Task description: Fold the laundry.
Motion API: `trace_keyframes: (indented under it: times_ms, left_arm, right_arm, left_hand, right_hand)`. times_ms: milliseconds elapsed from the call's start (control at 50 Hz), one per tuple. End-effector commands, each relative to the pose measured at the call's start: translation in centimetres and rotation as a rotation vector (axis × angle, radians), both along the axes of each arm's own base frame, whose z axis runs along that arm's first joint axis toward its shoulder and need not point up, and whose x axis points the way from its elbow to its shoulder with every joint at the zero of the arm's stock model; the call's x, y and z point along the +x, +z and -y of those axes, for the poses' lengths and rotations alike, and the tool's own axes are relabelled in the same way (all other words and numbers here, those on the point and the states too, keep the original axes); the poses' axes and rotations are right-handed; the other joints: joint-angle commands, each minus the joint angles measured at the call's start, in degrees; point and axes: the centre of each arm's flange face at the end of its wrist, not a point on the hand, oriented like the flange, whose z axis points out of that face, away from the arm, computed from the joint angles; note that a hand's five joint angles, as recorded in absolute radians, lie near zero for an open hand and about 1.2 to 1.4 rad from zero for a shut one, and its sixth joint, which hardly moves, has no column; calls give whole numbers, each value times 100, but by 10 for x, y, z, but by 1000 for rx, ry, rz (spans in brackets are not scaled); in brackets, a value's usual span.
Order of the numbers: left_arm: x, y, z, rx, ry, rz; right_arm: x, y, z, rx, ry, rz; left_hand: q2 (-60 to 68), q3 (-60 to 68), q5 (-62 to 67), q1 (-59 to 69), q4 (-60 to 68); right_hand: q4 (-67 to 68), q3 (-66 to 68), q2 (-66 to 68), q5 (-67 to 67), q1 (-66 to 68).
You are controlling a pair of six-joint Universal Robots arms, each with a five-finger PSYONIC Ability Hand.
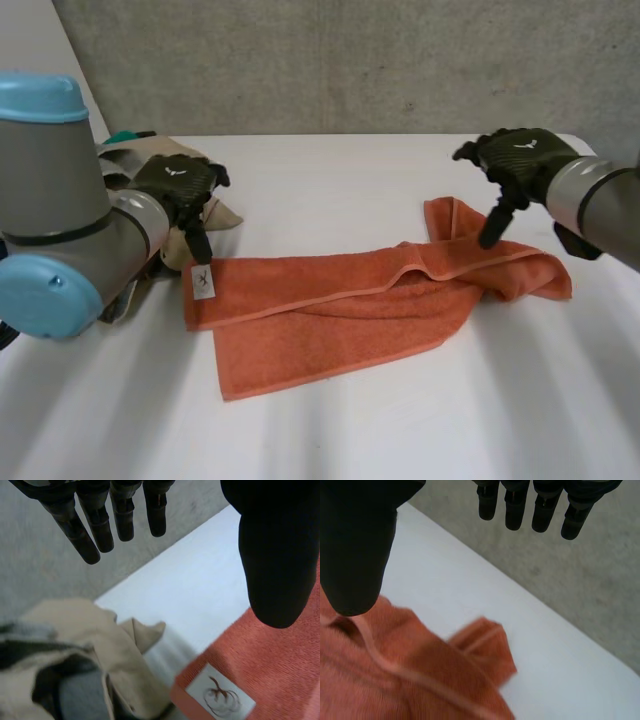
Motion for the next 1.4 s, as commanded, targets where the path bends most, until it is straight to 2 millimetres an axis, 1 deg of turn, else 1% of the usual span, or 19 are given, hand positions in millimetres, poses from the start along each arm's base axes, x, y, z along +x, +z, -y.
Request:
trace_keyframes:
  times_ms: [20, 140, 340, 400, 420, 480, 560, 580, 660, 820, 960, 1020, 1080, 1100, 1120, 1140, 1260, 1340, 1400]
  left_arm:
    - [-12, -26, 1, -92, -95, 202]
    - [-9, -60, -1, -21, -105, 352]
    - [-9, -66, 2, -17, -80, 323]
    - [-9, -62, 1, -20, -74, 304]
    - [-10, -60, -1, -18, -72, 291]
    - [-10, -59, -3, -14, -69, 275]
    - [-10, -58, -3, -6, -59, 243]
    - [-10, -57, -2, -3, -56, 229]
    - [-10, -56, 1, 7, -40, 185]
    - [-19, -60, -3, 51, -46, 118]
    - [-32, -69, -10, 88, -67, 94]
    - [-37, -72, -9, 89, -76, 95]
    - [-42, -77, -8, 100, -81, 99]
    - [-42, -76, -9, 104, -82, 103]
    - [-44, -75, -10, 107, -79, 106]
    - [-44, -73, -9, 106, -75, 105]
    - [-37, -27, -5, 33, -20, 6]
    - [-25, 23, 1, -73, -1, -97]
    - [-24, 37, 7, -116, -19, -119]
  right_arm:
    - [-11, -23, 16, 21, 17, -176]
    - [-16, -60, 55, -126, 102, -408]
    - [-18, -115, 81, -99, 185, -471]
    - [-18, -119, 87, -96, 176, -440]
    - [-18, -115, 91, -109, 165, -418]
    - [-19, -100, 93, -130, 145, -386]
    - [-16, -59, 81, -166, 114, -279]
    - [-14, -34, 72, -207, 110, -236]
    - [-10, 21, 48, -295, 118, -131]
    - [-5, 105, -6, -451, 157, 34]
    - [-7, 155, -50, -555, 184, 130]
    - [-8, 167, -61, -576, 189, 160]
    - [-12, 178, -69, -591, 182, 200]
    - [-13, 179, -69, -591, 179, 209]
    - [-16, 178, -65, -583, 166, 216]
    - [-17, 176, -63, -577, 160, 215]
    - [-31, 140, -28, -453, 89, 157]
    - [-44, 99, 0, -337, 39, 89]
    - [-48, 71, 20, -282, 25, 41]
  left_hand:
    - [62, 68, 126, 51, 62]
    - [146, 152, 210, 135, 146]
    - [146, 152, 210, 135, 146]
    - [130, 135, 194, 119, 130]
    - [129, 135, 193, 118, 129]
    - [113, 118, 177, 102, 113]
    - [-22, -16, 42, -33, -22]
    - [-105, -100, -41, -116, -105]
    - [-291, -285, -227, -302, -291]
    - [-598, -593, -534, -609, -598]
    - [-598, -593, -534, -609, -598]
    - [-598, -593, -534, -609, -598]
    - [645, 650, 709, 634, 645]
    - [1583, 1589, 1647, 1572, 1583]
    - [4540, 4546, 4604, 4529, 4540]
    - [6135, 6141, 6199, 6124, 6135]
    - [6402, 6407, 6466, 6391, 6402]
    - [6402, 6407, 6466, 6391, 6402]
    - [6402, 6407, 6466, 6391, 6402]
  right_hand:
    - [170, 148, 142, 54, 95]
    - [843, 822, 816, 727, 768]
    - [1549, 1527, 1521, 1432, 1474]
    - [4568, 4546, 4541, 4452, 4493]
    - [6829, 6807, 6801, 6713, 6754]
    - [6852, 6830, 6824, 6735, 6777]
    - [6852, 6830, 6824, 6735, 6777]
    - [6852, 6830, 6824, 6735, 6777]
    - [6852, 6830, 6824, 6735, 6777]
    - [6852, 6830, 6824, 6735, 6777]
    - [6852, 6830, 6824, 6735, 6777]
    - [6852, 6830, 6824, 6735, 6777]
    - [6852, 6830, 6824, 6735, 6777]
    - [6852, 6830, 6824, 6735, 6777]
    - [6852, 6830, 6824, 6735, 6777]
    - [6852, 6830, 6824, 6735, 6777]
    - [6852, 6830, 6824, 6735, 6777]
    - [6852, 6830, 6824, 6735, 6777]
    - [6852, 6830, 6824, 6735, 6777]
